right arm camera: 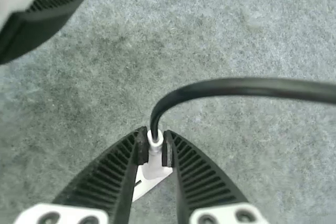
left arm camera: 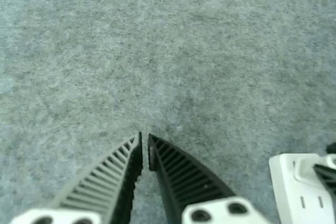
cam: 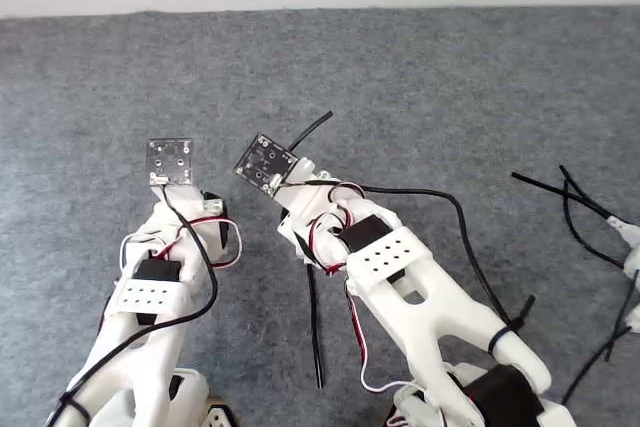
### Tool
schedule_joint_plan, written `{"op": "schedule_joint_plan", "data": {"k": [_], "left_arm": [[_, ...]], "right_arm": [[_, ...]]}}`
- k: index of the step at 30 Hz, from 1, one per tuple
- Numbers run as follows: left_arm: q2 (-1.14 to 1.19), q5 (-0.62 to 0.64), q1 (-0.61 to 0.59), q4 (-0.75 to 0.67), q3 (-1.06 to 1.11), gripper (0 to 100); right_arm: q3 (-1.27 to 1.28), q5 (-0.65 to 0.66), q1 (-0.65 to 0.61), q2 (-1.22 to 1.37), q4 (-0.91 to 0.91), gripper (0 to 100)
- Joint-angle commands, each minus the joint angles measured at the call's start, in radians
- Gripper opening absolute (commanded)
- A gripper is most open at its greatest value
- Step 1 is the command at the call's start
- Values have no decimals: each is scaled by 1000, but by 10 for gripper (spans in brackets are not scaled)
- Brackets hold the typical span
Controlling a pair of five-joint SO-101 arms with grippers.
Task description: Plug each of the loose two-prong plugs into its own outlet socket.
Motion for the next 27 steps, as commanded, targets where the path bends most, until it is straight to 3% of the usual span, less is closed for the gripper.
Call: {"op": "schedule_joint_plan", "data": {"k": [1, 8, 19, 27], "left_arm": [[-20, 17, -23, -26, -51, 19], [-20, 43, -26, -25, -51, 19], [-20, 41, -25, -25, -51, 19], [-18, 40, -20, -25, -48, 19]], "right_arm": [[-66, -46, -1, -7, -5, 9], [-72, -55, 24, -16, 36, 9], [-203, -144, 188, -102, 492, 9], [-57, 21, 338, -105, 568, 9]]}}
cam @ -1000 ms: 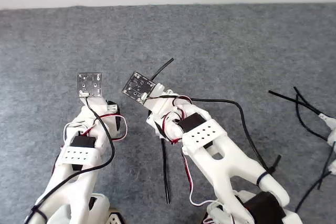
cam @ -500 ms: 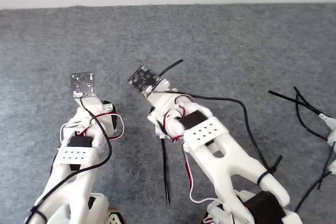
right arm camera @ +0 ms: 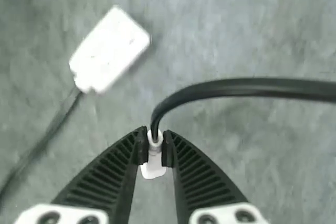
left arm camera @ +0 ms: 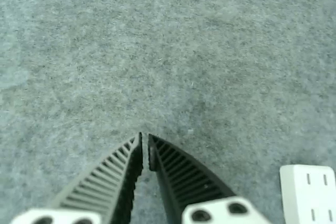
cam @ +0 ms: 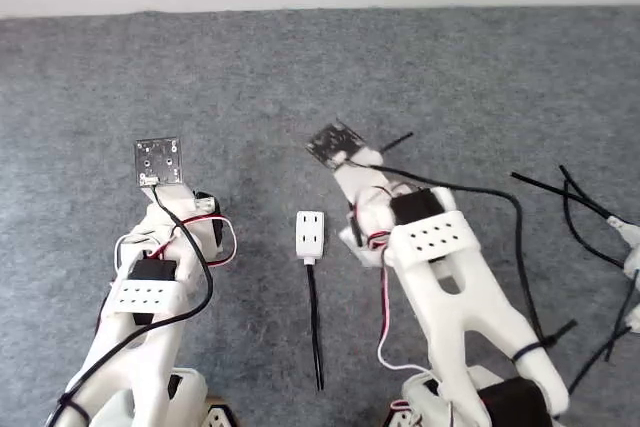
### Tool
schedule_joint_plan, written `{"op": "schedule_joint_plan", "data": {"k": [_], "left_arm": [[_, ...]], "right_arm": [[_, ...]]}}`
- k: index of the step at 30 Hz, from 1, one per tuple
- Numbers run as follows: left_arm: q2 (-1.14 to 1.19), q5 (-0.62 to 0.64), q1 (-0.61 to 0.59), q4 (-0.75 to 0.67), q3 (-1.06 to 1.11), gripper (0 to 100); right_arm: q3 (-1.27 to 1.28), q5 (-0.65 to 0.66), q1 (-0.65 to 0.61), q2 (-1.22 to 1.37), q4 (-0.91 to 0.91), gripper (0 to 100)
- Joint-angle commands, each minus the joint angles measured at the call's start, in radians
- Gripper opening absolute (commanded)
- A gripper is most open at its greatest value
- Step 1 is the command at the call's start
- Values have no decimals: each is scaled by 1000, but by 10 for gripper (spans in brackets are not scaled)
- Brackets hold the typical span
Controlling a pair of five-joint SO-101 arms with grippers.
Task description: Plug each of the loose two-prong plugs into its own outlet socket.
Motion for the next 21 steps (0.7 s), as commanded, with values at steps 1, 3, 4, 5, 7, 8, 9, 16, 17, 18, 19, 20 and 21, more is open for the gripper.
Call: {"op": "schedule_joint_plan", "data": {"k": [1, 3, 4, 5, 7, 8, 9, 16, 17, 18, 19, 20, 21], "left_arm": [[-18, 6, 2, -25, -48, 19], [-18, 6, 2, -25, -48, 19], [-18, 6, 2, -25, -48, 19], [-18, 6, 2, -25, -48, 19], [-18, 6, 2, -25, -48, 19], [-18, 6, 2, -25, -48, 19], [-18, 6, 3, -25, -47, 19], [-18, 6, 3, -23, -47, 19], [-18, 6, 3, -23, -47, 19], [-18, 6, 3, -23, -47, 19], [-18, 6, 3, -23, -47, 19], [-18, 6, 3, -23, -47, 19], [-18, 6, 3, -23, -47, 19]], "right_arm": [[31, 68, 113, -41, -5, 9], [52, 118, 182, -41, -7, 9], [61, 137, 217, -41, -7, 9], [69, 155, 254, -41, -7, 9], [77, 181, 334, -39, -7, 9], [77, 192, 377, -39, -7, 9], [72, 201, 421, -39, -8, 9], [71, 304, 633, -41, -62, 9], [74, 318, 641, -41, -62, 9], [75, 325, 645, -39, -62, 9], [75, 327, 647, -35, -62, 13], [75, 327, 647, -25, -62, 32], [74, 327, 647, -12, -64, 61]]}}
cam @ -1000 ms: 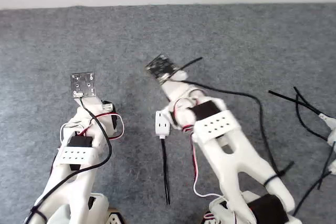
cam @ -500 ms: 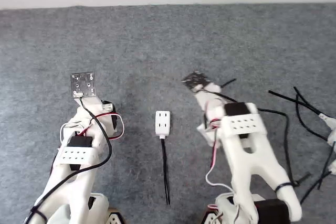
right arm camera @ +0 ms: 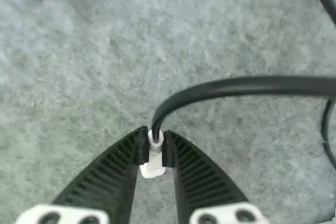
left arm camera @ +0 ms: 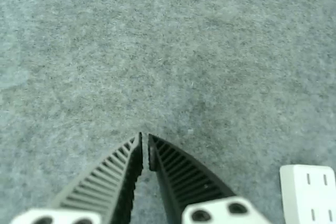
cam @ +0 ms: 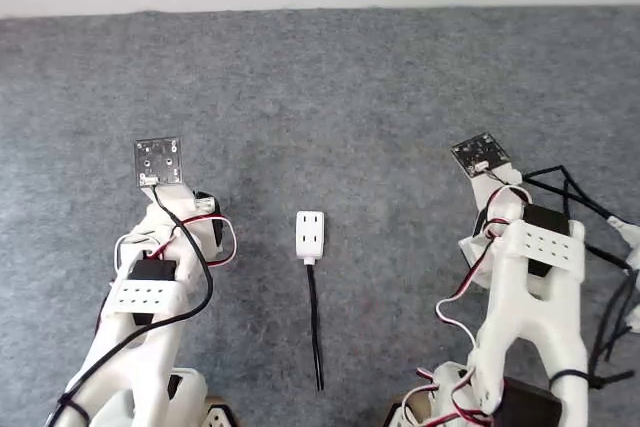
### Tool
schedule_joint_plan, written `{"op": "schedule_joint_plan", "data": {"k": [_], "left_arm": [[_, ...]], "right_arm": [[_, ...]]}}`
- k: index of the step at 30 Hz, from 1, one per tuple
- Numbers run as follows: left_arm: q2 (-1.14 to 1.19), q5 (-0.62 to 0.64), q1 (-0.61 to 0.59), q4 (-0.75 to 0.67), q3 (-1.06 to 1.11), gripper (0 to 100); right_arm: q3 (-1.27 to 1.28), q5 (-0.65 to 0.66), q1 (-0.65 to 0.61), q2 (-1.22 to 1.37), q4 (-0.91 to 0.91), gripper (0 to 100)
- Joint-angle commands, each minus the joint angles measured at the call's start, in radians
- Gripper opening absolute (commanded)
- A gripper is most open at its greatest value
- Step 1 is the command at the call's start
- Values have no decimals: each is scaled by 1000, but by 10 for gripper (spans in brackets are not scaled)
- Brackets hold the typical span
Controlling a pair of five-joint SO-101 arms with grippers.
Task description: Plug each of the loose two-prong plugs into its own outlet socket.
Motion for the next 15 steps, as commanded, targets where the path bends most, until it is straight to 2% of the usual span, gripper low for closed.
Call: {"op": "schedule_joint_plan", "data": {"k": [1, 4, 6, 9, 15], "left_arm": [[-18, 6, 3, -23, -47, 19], [-18, 6, 3, -21, -47, 19], [-18, 6, 3, -21, -47, 19], [-17, 5, 3, -21, -47, 19], [-17, 5, 3, -26, -39, 19]], "right_arm": [[-17, 17, 18, 5, -18, 99], [-31, 12, 13, 54, -65, 186], [-58, 12, 19, 87, -77, 191], [-101, 8, 39, 110, -71, 150], [-178, -84, 133, 54, -4, 24]]}}
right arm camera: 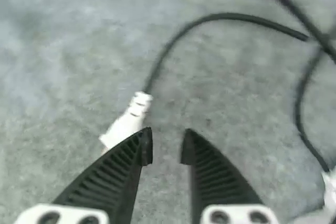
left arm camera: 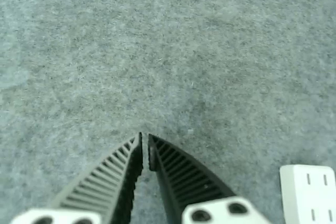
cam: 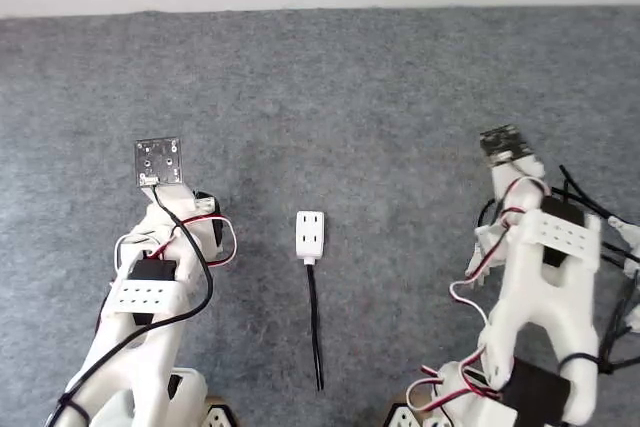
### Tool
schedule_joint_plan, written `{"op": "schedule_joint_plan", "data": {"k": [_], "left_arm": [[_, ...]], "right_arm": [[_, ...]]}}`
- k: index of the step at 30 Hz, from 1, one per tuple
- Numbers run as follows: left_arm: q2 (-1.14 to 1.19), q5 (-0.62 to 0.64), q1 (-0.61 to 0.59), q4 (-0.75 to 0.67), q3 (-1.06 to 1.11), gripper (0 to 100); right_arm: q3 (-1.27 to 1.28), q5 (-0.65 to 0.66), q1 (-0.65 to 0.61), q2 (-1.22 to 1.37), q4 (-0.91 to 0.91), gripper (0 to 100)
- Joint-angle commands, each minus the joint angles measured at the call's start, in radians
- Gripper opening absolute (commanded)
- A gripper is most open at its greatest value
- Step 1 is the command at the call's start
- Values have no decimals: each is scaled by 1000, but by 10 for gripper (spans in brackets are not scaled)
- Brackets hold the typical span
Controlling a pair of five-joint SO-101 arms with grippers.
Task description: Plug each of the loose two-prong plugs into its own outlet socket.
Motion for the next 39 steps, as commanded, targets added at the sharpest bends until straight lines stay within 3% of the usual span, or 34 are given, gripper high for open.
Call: {"op": "schedule_joint_plan", "data": {"k": [1, 5, 10, 17, 27, 39], "left_arm": [[-17, 5, 3, -26, -39, 19], [-17, 5, 3, -26, -38, 19], [-17, 5, 3, -26, -36, 19], [-17, 5, 3, -26, -36, 19], [-17, 5, 5, -26, -36, 19], [-17, 5, 5, -26, -36, 19]], "right_arm": [[-83, -31, 58, -62, 53, 9], [-57, -32, 120, -59, 51, 9], [49, -32, 124, 19, -96, 9], [25, -83, -13, 154, -125, 9], [-6, -160, -203, 157, -122, 9], [-8, -198, -194, 153, -122, 9]]}}
